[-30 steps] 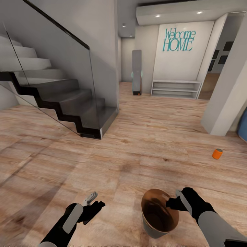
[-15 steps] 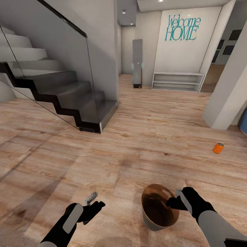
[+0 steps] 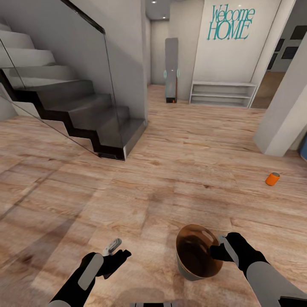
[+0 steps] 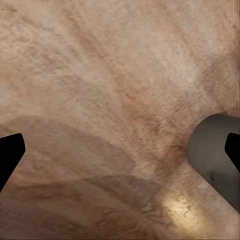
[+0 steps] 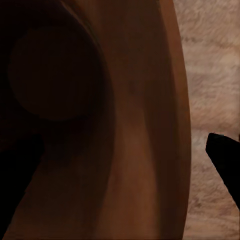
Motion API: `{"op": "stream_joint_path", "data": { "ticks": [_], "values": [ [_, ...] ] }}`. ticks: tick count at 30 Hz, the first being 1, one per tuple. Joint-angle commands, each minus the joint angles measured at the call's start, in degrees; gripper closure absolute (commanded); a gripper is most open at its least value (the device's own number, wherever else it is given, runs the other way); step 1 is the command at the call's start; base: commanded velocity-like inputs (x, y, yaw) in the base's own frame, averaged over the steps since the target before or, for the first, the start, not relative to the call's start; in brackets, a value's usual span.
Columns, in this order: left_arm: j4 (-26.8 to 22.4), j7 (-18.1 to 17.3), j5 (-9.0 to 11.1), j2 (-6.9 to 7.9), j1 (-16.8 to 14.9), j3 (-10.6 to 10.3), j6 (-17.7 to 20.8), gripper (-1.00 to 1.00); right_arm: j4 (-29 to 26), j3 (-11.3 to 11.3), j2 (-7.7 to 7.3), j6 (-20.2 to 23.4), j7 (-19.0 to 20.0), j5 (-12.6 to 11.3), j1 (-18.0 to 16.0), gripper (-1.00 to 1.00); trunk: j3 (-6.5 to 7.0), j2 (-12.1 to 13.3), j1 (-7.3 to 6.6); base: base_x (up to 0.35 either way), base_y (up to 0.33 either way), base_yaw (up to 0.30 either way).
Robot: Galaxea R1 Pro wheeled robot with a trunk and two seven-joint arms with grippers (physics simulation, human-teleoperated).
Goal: Put the three can of soda from the living room inside the tash can in the kitchen.
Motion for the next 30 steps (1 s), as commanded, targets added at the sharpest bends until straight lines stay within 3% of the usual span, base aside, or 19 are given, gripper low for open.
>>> {"op": "stream_joint_path", "data": {
  "ticks": [1, 8, 20, 24, 27, 28, 30],
  "values": [
    [0.0, -0.1, 0.0, 0.03, 0.0, -0.2, 0.0, -1.00, 0.0, 0.0, 0.00, 0.0, 0.0, 0.0, 0.0, 1.00, 0.00, 0.0, 0.00, 0.000, 0.000, 0.000],
    [0.1, 0.1, -0.3, 0.57, 0.0, -3.2, -0.7, -1.00, -0.4, 0.0, -0.04, 0.0, 1.9, 0.0, 0.0, 1.00, 0.89, 0.1, -0.10, 0.000, 0.000, 0.000],
    [0.5, 0.4, -1.0, 0.41, 0.1, -3.6, -0.9, -1.00, -2.2, 0.0, -0.09, 0.6, 2.5, 0.1, 0.0, 1.00, 3.54, 0.2, -0.41, 0.000, 0.000, 0.000],
    [0.6, 0.6, -3.5, 0.06, 0.1, -3.6, -0.9, -1.00, -6.4, 0.0, -0.10, 6.5, 2.5, 0.2, 0.1, 1.00, 4.43, 0.3, -0.52, 0.000, 0.000, 0.000],
    [0.6, 0.7, -4.0, 0.01, 0.1, -3.5, -0.9, -1.00, -8.5, -0.1, -0.51, 8.3, 2.6, 0.2, 0.2, 1.00, 5.10, 0.3, -0.59, 0.000, 0.000, 0.000],
    [0.6, 0.8, -4.2, -0.01, 0.1, -3.6, -1.0, -1.00, -11.9, -0.4, -3.24, 12.7, 6.0, 0.2, 0.1, 1.00, 5.32, 0.3, -0.62, 0.000, 0.000, -0.180],
    [0.6, 0.8, -4.2, 0.00, 0.1, -3.6, -1.0, -1.00, -12.0, -0.4, -3.33, 12.7, 6.2, 0.2, 0.1, 1.00, 5.76, 0.3, -0.67, 0.000, 0.000, -0.206]
  ]
}}
